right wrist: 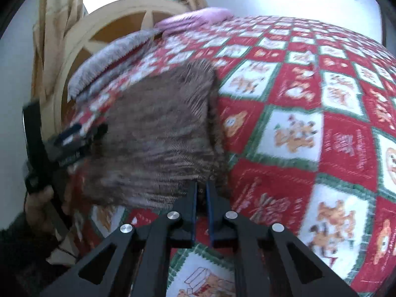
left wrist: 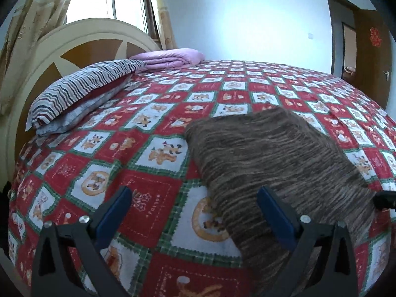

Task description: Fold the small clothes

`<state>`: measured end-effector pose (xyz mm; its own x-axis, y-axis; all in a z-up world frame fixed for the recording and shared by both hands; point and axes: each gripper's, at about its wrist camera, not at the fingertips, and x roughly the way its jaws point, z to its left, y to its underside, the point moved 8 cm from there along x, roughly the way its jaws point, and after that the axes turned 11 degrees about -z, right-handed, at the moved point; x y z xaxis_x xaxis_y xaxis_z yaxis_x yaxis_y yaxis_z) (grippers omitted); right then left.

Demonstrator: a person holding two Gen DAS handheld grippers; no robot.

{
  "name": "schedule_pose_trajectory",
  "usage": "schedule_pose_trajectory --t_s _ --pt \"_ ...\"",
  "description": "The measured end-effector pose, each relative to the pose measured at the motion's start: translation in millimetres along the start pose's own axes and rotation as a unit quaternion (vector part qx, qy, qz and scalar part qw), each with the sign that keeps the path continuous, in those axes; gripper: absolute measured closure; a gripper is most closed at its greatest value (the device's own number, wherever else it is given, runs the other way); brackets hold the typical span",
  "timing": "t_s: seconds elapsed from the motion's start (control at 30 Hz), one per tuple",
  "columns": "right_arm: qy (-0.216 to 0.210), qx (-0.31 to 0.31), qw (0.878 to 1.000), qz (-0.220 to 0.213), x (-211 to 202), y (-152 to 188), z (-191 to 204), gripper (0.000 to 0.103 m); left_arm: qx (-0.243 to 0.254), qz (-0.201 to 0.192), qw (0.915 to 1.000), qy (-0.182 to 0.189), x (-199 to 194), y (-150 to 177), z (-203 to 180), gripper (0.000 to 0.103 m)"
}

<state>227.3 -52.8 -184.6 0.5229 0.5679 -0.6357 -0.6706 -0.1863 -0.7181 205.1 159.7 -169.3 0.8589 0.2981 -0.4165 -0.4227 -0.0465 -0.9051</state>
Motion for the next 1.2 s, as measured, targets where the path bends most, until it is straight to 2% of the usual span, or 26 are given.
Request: schedule_pose_trajectory --t_s 0.17,0.2,0.27,0.33,0.37,0.4,0.47,0.53,0.57,0.63,0.7,0.83,0.93,1.07,1.2 --pt "0.033 -0.009 0.999 0.003 2.2 -0.4 -9.0 0.097 0.004 0.016 0.9999 -0.003 7.0 10.5 -0.5 0.0" --pt "0.028 -0.001 1.0 0.006 3.6 0.6 -10.1 0.097 0.007 0.03 0.9995 0.004 10.9 17.6 -3.7 0.0" --pt "0.008 0.015 1.0 0.023 9.4 9.6 -10.2 0.097 -0.004 0.029 0.9996 0.002 6.8 19.0 -1.7 0.0" --pt "-0.007 0.013 1.0 0.013 2.7 9.7 1.4 0.096 0.001 0.031 0.9995 -0.002 3.1 21.8 -1.7 0.0" --pt "-0.013 0.012 1.0 0.004 -1.6 7.0 8.5 0.089 0.002 0.028 0.9996 -0.007 -2.1 23.4 -0.7 0.0" --pt "-0.016 0.009 1.0 -0.003 -4.0 4.8 13.1 0.066 -0.004 0.028 0.9996 -0.008 -6.3 25.1 -0.3 0.0" --pt "-0.021 -0.005 0.999 -0.031 -9.8 -2.8 26.6 0.044 -0.019 0.03 0.9993 -0.008 -12.9 29.1 -0.1 0.0" --pt "-0.015 -0.043 0.998 -0.049 -5.8 -5.4 40.7 0.044 -0.016 0.041 0.999 0.002 -14.3 37.4 -6.2 0.0" --pt "-0.005 -0.06 0.998 -0.036 4.2 -1.3 44.4 0.044 0.002 0.06 0.9982 0.007 -9.0 46.4 -13.6 0.0" --pt "0.023 -0.071 0.997 -0.006 24.4 8.2 41.6 0.044 0.008 0.043 0.999 0.005 -7.3 48.1 -15.2 0.0" --pt "0.045 -0.088 0.995 -0.019 31.7 11.6 36.3 0.044 0.01 0.039 0.9992 0.007 -7.9 48.1 -14.8 0.0" --pt "0.046 -0.051 0.997 -0.027 20.2 6.8 32.9 0.044 -0.001 0.062 0.9979 0.02 -9.1 44.4 -10.5 0.0" --pt "0.045 -0.036 0.996 -0.068 -7.3 -4.6 39.9 0.044 -0.002 0.055 0.9984 0.015 -20.5 30.5 -6.1 0.0" --pt "0.069 -0.065 0.986 -0.138 -51.0 -27.7 61.3 0.044 -0.019 0.01 0.9996 0.02 -45.2 -1.4 3.0 0.0" --pt "0.073 -0.079 0.978 -0.182 -81.7 -42.5 83.1 0.044 -0.031 -0.021 0.9988 0.03 -65.8 -25.0 8.8 0.0"
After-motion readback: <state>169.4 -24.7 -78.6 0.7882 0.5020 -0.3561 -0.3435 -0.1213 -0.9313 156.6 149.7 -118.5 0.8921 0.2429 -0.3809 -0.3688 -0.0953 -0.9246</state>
